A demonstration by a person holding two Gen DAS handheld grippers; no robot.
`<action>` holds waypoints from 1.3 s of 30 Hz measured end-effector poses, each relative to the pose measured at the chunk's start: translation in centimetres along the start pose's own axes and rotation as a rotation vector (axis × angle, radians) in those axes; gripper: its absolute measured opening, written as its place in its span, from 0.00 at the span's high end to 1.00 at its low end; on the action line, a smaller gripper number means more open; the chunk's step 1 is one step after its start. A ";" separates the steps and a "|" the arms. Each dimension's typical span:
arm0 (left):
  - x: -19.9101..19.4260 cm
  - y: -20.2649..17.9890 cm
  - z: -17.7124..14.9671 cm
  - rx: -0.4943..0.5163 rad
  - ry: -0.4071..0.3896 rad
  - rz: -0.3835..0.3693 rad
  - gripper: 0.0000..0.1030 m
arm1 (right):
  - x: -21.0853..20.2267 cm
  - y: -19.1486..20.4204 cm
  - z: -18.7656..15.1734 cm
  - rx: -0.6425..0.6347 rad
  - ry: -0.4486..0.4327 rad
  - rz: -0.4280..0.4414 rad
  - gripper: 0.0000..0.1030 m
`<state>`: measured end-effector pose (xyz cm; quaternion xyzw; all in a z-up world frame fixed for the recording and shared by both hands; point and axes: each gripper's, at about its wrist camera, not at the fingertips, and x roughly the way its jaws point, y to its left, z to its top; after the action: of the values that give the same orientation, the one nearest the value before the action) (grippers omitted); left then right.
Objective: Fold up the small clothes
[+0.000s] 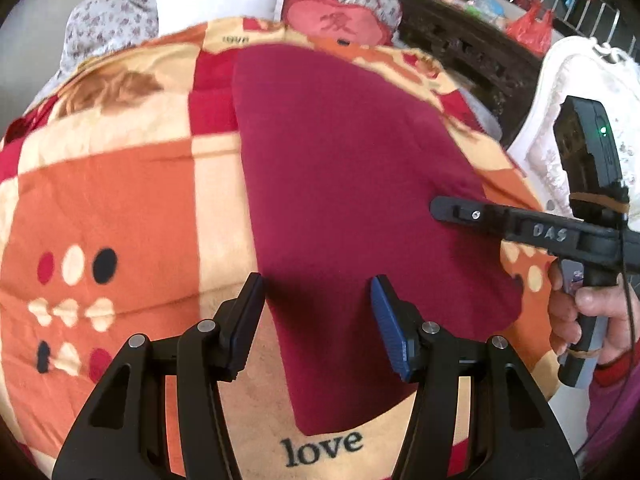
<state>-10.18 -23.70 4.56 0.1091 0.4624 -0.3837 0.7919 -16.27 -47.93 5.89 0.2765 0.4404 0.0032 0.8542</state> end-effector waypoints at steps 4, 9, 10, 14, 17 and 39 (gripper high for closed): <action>-0.9 0.2 0.3 -0.003 -0.028 0.005 0.47 | -2.6 -0.6 0.0 0.049 -0.062 0.012 0.63; -1.6 0.4 2.6 -0.009 -0.092 0.035 0.47 | -6.4 2.5 1.0 -0.082 -0.195 -0.033 0.63; -1.4 0.5 3.2 -0.015 -0.097 0.042 0.47 | -6.3 3.2 1.3 -0.103 -0.198 -0.015 0.63; 0.1 0.5 5.4 -0.023 -0.129 0.095 0.47 | -3.7 5.1 2.6 -0.188 -0.187 -0.068 0.63; 1.8 0.7 6.8 -0.036 -0.114 0.104 0.47 | -1.2 4.4 3.9 -0.171 -0.163 -0.105 0.63; 3.0 0.2 6.5 -0.025 -0.071 0.166 0.40 | -3.0 3.5 -1.5 -0.167 -0.126 -0.105 0.63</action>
<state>-5.05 -28.49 5.66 0.1234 0.4281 -0.3145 0.8382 -18.37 -45.06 9.10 0.1804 0.3979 -0.0223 0.8992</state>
